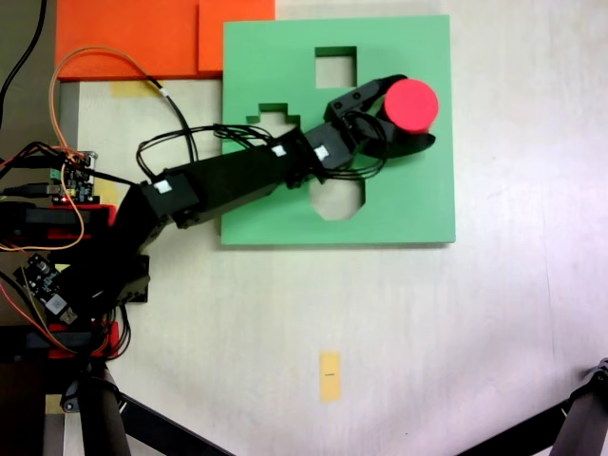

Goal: Put the cylinder block into the corresponding hole

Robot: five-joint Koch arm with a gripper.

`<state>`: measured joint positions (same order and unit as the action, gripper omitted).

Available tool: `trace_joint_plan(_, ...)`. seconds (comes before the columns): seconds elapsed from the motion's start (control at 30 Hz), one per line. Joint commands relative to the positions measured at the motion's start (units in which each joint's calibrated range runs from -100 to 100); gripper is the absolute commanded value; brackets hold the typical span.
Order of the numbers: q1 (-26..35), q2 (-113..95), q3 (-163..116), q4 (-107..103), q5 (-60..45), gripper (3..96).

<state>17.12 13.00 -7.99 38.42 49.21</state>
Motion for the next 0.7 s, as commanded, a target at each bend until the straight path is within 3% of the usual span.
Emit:
trace_joint_plan(0.03,0.10,1.53,6.59,5.24,-0.34,20.7)
trace_joint_plan(0.2,0.15,4.04,7.19,5.34,-0.34,24.5)
trace_joint_plan(0.33,0.39,6.14,6.99,7.17,-0.34,53.2)
trace_joint_plan(0.43,0.39,3.90,2.70,7.27,-0.34,59.2)
trace_joint_plan(0.57,0.49,-0.43,-1.78,7.27,-0.34,80.9)
trace_joint_plan(0.7,0.54,-5.45,-5.27,8.23,-0.34,92.1)
